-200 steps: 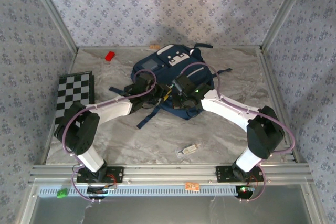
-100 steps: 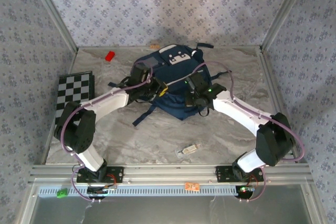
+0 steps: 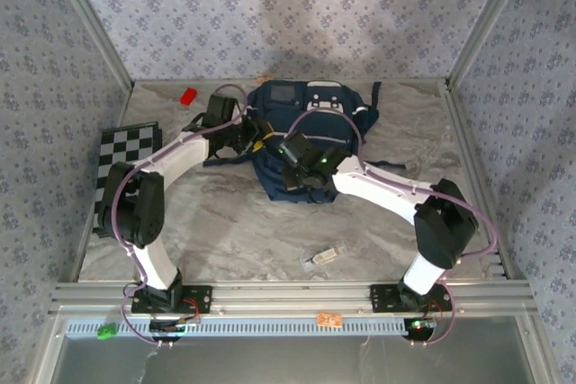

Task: Pack the student bag

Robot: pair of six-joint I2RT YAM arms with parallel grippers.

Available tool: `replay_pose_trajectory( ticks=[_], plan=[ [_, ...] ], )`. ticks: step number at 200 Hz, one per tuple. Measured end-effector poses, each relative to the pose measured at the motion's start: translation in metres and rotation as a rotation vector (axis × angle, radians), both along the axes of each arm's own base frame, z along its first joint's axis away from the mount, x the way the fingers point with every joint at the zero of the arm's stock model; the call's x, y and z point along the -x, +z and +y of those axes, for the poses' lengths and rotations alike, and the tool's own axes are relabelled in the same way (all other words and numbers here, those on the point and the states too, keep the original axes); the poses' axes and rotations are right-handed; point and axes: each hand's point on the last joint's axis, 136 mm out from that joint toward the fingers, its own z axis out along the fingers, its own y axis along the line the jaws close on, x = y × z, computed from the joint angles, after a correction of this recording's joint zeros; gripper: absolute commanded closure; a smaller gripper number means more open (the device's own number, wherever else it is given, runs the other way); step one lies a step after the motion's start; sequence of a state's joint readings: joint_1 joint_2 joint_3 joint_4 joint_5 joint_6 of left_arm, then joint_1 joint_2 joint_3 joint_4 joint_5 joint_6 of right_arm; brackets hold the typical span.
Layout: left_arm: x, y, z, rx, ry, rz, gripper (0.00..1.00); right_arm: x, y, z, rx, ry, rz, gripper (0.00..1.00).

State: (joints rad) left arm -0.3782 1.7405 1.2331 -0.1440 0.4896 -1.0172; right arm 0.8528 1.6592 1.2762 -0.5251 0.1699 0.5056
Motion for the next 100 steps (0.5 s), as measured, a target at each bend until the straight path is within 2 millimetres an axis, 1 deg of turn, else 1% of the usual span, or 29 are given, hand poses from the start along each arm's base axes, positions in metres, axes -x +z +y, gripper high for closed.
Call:
replay_pose_trajectory(
  ticks=[10,18,35,51,64,77,88,100],
  plan=[
    [0.0,0.003,0.005,0.001,0.014,-0.014,0.51,0.001,0.0,0.0,-0.004,-0.004,0.008,1.0],
    [0.005,0.004,0.008,0.001,0.028,-0.014,0.52,0.001,0.0,-0.001,-0.013,-0.012,0.013,1.0],
    [0.022,0.006,0.015,0.021,0.071,0.006,0.52,-0.001,0.0,-0.008,-0.034,-0.038,0.021,1.0],
    [0.042,0.002,0.018,0.044,0.114,0.038,0.54,-0.002,0.001,-0.011,-0.051,-0.05,0.022,1.0],
    [0.058,-0.006,0.013,0.058,0.142,0.076,0.54,-0.003,0.003,-0.01,-0.063,-0.054,0.021,1.0],
    [0.074,-0.015,0.004,0.06,0.157,0.119,0.54,-0.003,0.003,-0.009,-0.067,-0.057,0.022,1.0],
    [0.083,-0.021,-0.004,0.058,0.167,0.139,0.54,-0.003,0.003,-0.009,-0.07,-0.058,0.025,1.0],
    [0.087,-0.021,-0.012,0.061,0.18,0.148,0.55,-0.002,0.003,-0.008,-0.073,-0.056,0.026,1.0]
  ],
)
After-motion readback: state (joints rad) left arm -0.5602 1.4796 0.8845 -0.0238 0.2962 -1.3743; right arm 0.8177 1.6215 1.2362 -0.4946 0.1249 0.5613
